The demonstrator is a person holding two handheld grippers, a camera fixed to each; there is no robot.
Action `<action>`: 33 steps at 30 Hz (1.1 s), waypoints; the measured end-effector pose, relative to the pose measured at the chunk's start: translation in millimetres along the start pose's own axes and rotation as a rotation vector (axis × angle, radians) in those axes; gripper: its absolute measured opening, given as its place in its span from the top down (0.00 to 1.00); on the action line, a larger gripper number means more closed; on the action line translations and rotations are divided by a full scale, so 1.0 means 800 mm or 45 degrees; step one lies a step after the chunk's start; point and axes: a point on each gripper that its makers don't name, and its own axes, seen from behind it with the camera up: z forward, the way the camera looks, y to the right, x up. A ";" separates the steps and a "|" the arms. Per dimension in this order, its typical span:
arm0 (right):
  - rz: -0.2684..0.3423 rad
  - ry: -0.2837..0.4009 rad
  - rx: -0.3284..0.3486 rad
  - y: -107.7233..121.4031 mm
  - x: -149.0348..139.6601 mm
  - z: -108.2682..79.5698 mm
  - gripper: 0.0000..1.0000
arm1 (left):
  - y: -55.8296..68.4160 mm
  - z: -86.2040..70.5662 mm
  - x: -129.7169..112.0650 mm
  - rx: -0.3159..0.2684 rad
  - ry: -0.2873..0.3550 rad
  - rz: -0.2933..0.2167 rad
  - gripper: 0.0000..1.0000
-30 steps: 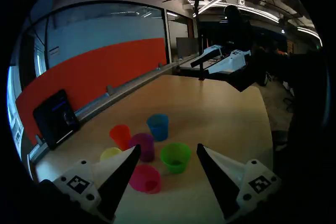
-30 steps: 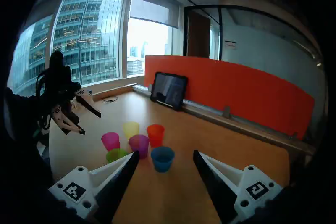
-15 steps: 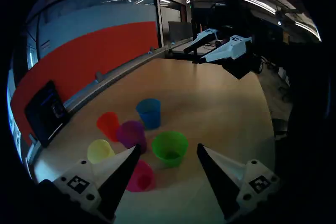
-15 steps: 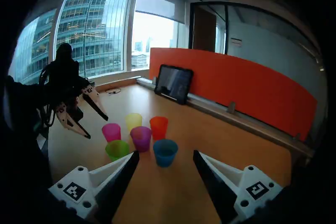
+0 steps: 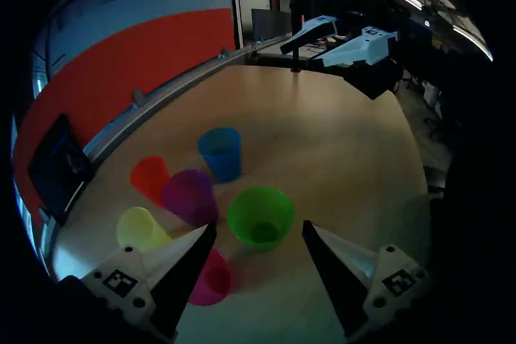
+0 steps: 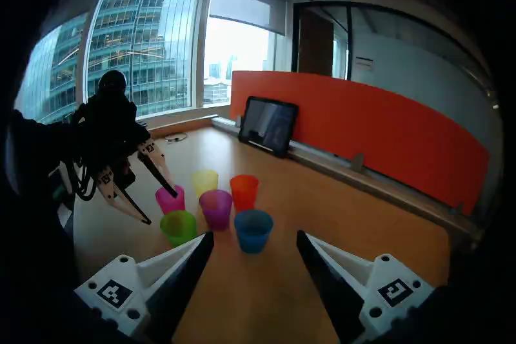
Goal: Pour water
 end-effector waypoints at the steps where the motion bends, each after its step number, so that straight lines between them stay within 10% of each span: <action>1: 0.000 0.000 0.001 0.000 0.000 0.000 0.00 | 0.000 0.003 -0.001 -0.003 -0.010 0.003 0.01; 33: 0.024 0.002 0.005 0.011 -0.009 0.008 0.01 | -0.003 0.060 -0.020 -0.016 -0.161 0.012 0.01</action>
